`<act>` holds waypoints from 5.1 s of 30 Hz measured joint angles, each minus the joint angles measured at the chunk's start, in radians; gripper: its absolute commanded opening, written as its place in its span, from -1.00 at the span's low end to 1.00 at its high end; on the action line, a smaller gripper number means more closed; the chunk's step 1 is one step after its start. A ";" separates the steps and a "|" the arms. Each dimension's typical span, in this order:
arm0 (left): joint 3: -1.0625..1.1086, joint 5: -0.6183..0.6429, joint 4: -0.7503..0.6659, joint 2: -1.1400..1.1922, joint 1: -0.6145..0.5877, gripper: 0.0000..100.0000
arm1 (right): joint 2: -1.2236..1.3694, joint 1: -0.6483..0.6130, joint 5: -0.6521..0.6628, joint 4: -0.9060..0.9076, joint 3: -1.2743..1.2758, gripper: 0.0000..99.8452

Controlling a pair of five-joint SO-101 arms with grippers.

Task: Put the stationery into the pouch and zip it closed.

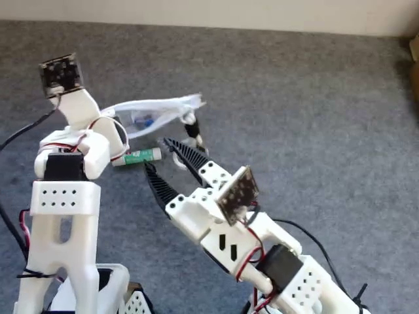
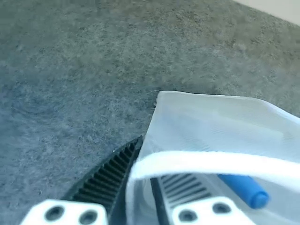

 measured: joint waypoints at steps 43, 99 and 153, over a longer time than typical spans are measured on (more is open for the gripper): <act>0.002 0.084 0.002 0.012 -0.081 -0.98 | 1.135 0.101 0.298 -0.253 -0.287 -0.67; 0.002 0.084 0.000 0.015 -0.109 -0.98 | 1.646 0.146 0.707 -0.026 -0.756 -0.98; 0.002 0.083 0.000 0.015 -0.109 -0.98 | 1.298 0.181 1.109 0.764 -0.640 -0.60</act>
